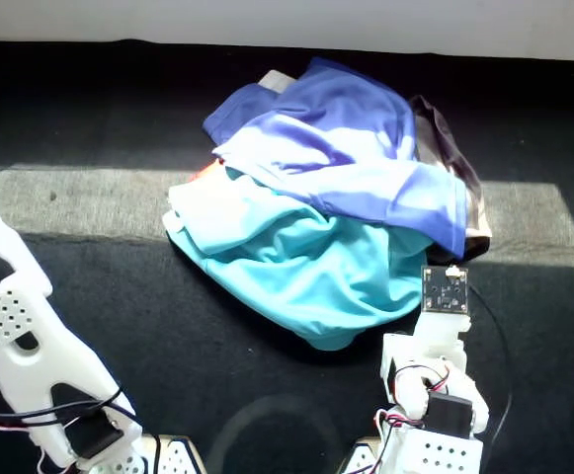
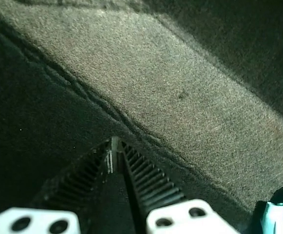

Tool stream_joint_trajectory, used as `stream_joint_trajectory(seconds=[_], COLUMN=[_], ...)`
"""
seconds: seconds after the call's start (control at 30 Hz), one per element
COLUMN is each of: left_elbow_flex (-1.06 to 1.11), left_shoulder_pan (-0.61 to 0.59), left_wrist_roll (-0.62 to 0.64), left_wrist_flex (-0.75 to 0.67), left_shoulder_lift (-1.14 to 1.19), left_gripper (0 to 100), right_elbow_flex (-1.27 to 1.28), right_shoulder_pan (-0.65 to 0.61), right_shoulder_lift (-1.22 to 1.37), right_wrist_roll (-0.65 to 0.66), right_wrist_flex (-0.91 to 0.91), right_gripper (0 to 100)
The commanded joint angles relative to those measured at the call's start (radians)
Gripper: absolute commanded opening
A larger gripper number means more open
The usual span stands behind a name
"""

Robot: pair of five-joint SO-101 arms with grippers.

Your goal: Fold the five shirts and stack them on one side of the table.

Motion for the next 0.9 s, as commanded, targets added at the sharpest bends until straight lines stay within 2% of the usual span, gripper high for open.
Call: stream_joint_trajectory(seconds=[0.0, 0.1, 0.17, 0.47, 0.7, 0.87], left_elbow_flex=[-0.035, -0.035, -0.035, -0.024, 0.28, 0.404], left_shoulder_pan=[0.058, 0.151, 0.223, 0.582, 0.898, 1.021], left_wrist_roll=[-0.015, -0.014, 0.002, 0.118, 0.146, 0.222], left_wrist_flex=[0.011, 0.012, 0.014, 0.017, 0.014, -0.008], left_shoulder_lift=[-0.007, -0.01, -0.013, -0.033, -0.189, -0.229], left_gripper=[13, 25, 30, 30, 30, 35], right_elbow_flex=[0.133, 0.133, 0.133, 0.133, 0.133, 0.133], right_shoulder_pan=[0.008, 0.008, 0.008, 0.008, 0.008, 0.008], right_shoulder_lift=[-0.002, -0.002, -0.002, -0.002, -0.002, -0.002], right_wrist_roll=[-0.005, -0.005, -0.005, -0.005, -0.005, -0.005], right_wrist_flex=[-0.012, -0.012, -0.012, -0.012, -0.012, -0.012], right_gripper=[0.7, 0.7, 0.7, 0.7, 0.7, 0.7])
